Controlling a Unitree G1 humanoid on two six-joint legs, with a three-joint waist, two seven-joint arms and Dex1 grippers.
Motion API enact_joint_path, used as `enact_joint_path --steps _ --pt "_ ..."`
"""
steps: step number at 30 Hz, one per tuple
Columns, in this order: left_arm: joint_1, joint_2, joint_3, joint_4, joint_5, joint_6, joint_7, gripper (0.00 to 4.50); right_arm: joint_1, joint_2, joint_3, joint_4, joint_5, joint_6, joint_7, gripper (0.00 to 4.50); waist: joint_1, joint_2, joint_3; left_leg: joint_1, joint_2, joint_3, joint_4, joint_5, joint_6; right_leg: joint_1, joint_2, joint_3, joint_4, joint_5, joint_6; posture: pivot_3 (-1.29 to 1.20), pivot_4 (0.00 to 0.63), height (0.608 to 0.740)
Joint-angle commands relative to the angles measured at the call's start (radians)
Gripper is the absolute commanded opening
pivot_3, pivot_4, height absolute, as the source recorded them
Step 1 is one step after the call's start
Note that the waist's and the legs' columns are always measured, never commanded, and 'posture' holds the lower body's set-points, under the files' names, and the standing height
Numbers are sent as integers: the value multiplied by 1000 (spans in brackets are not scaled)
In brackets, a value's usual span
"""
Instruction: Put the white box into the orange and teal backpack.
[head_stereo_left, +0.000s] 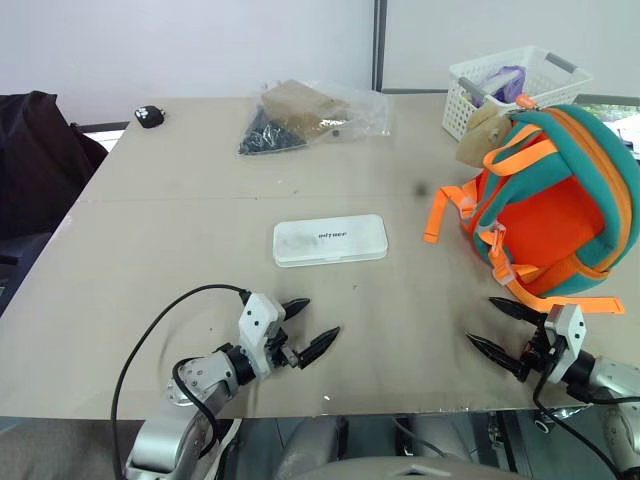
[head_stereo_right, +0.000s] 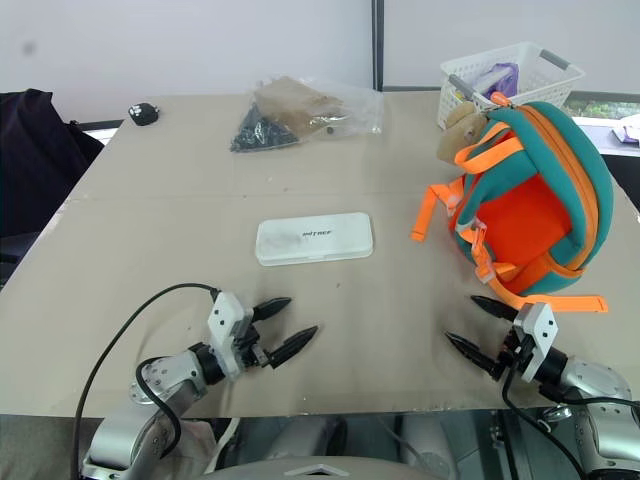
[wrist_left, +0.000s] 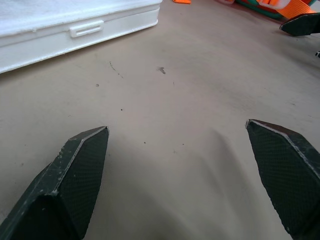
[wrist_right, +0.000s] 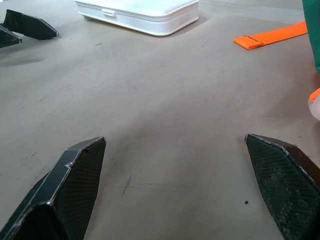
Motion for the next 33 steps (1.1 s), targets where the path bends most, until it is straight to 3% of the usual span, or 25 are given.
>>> enact_joint_path --steps 1,19,23,28,33 --pt "16 -3 0 21 6 6 5 4500 -1 0 1 -27 10 5 2 4402 0 0 0 0 0 0 0 0 0 0 0 0 0 0 0 0 150 740" --pt "52 9 24 0 -16 -37 -32 4500 -10 4 12 -28 3 7 3 4402 -2 0 1 0 0 0 0 0 0 0 0 0 0 0 0 0 150 740" --pt "95 78 149 -26 -122 -52 -133 4500 -11 -2 13 -32 7 12 9 4402 -3 -2 3 -1 1 0 0 0 0 -1 0 0 0 0 0 0 150 740" --pt "35 259 297 125 -313 200 -265 4500 -65 22 85 -55 -50 38 -36 4402 -2 0 7 -2 1 -2 0 -1 2 -2 1 -4 0 0 0 0 150 740" --pt "-213 343 413 392 -553 567 -267 4500 -186 81 179 -80 -132 32 -109 4402 -9 -3 9 -2 1 -2 1 0 -1 -3 6 -8 1 0 0 0 150 740"
